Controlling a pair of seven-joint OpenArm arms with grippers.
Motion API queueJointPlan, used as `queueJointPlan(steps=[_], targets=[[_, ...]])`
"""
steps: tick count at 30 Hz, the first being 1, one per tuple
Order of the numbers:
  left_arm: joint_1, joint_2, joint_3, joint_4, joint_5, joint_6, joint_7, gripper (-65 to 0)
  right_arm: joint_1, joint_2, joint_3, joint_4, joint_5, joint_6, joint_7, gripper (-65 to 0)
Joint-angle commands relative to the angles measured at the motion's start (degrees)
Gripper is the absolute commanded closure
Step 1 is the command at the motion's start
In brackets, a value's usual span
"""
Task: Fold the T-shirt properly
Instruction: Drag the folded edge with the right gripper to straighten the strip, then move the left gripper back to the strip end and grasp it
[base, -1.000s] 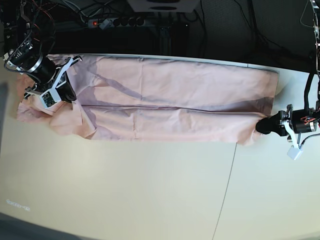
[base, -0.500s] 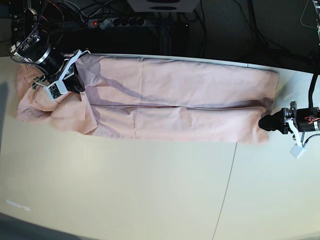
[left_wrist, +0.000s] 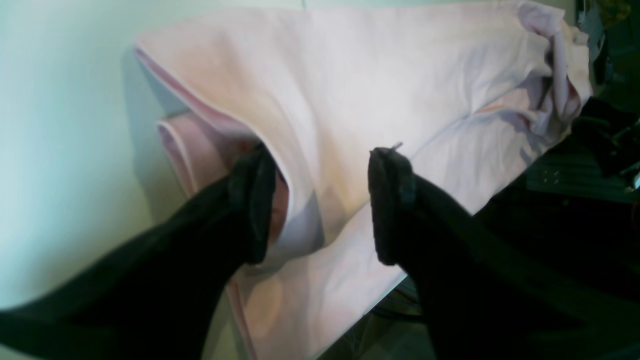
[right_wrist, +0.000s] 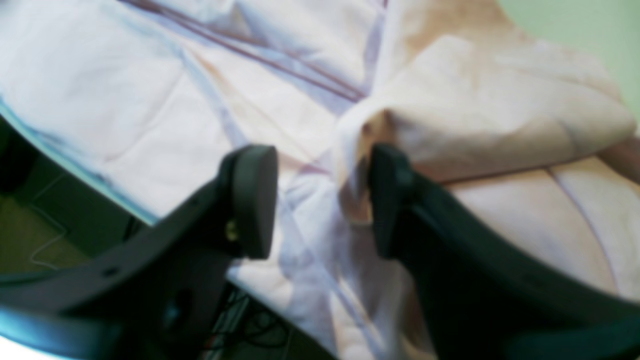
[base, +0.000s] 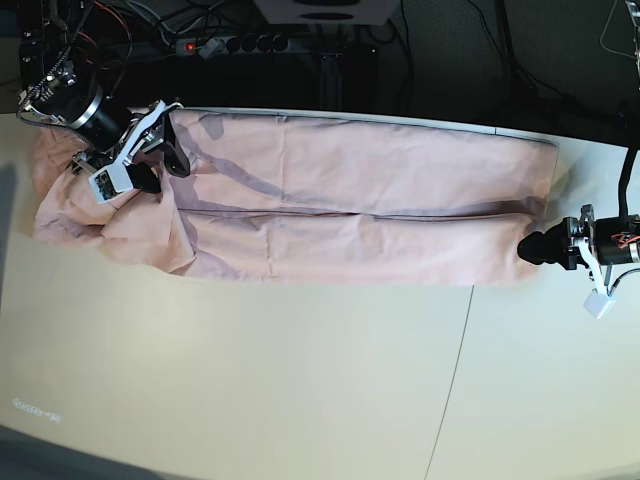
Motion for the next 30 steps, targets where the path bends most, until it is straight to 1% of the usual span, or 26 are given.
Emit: queueJointPlan(steps=[1, 9, 11, 12, 13, 14, 15, 16, 19, 21, 23, 24, 27, 30], targets=[[-1.2, -1.4, -1.6, 0.7, -1.4, -1.1, -0.8, -33.1, 0.3, 0.8, 0.5, 1.4, 1.3, 4.1, 1.1, -30.4], [-1.2, -1.4, -11.0, 0.7, -1.4, -1.1, -1.3, -33.1, 0.3, 0.7, 0.5, 7.5, 1.3, 4.1, 0.3, -30.3], [-1.2, -1.4, -12.4, 0.7, -1.4, -1.1, -1.3, -33.1, 0.3, -0.1, 0.5, 9.3, 0.9, 4.1, 0.3, -29.7], [-1.2, -1.4, -12.7, 0.7, -1.4, -1.1, -1.3, -33.1, 0.3, -0.7, 0.5, 10.0, 0.7, 4.1, 0.3, -27.5], [-1.2, -1.4, -12.7, 0.8, -1.4, -1.1, -1.4, -33.1, 0.5, -1.5, 0.5, 10.4, 0.4, 4.1, 0.4, -22.7], [-1.2, -1.4, -12.7, 1.0, -1.4, -1.1, -1.7, -33.1, 0.9, -2.4, 0.5, 10.4, -0.2, 4.1, 0.4, -15.4], [-1.2, -1.2, -12.7, 1.4, -1.4, -1.1, -1.7, -33.1, 1.4, -3.5, 0.5, 10.4, -1.5, 4.1, 0.5, -6.5], [-1.2, -1.2, -12.7, 1.9, -1.4, -1.1, -1.9, -33.1, 2.0, -4.5, 0.5, 10.4, -2.9, 4.1, 0.5, 0.0], [-1.2, -0.9, -12.7, 5.0, -1.4, -1.1, -1.9, -32.9, 3.1, -6.9, 0.5, 9.9, -6.6, 4.1, 0.6, 0.0], [-1.2, -0.9, -12.7, 7.7, -1.4, -1.1, -1.9, -30.9, 3.1, -7.7, 0.5, 9.4, -8.0, 4.0, 1.2, 0.0], [-1.2, -0.9, -12.7, 10.3, -1.4, -1.1, -1.9, -26.4, 3.1, -8.2, 0.5, 8.5, -9.6, 3.9, 2.1, 0.0], [-1.2, -0.9, -12.7, 11.4, -1.4, -1.1, -1.9, -25.7, 3.2, -8.4, 0.5, 7.6, -10.5, 3.9, 2.6, 0.0], [-1.1, -0.6, -12.7, 13.2, -1.4, -1.1, -1.9, -25.6, 3.2, -8.7, 0.5, 3.9, -12.2, 3.9, 4.1, 0.0], [-1.0, 0.8, -12.7, 13.3, -1.4, -1.1, -1.9, -25.6, 4.6, -8.7, 0.5, -1.4, -12.5, 3.9, 4.4, 0.0]])
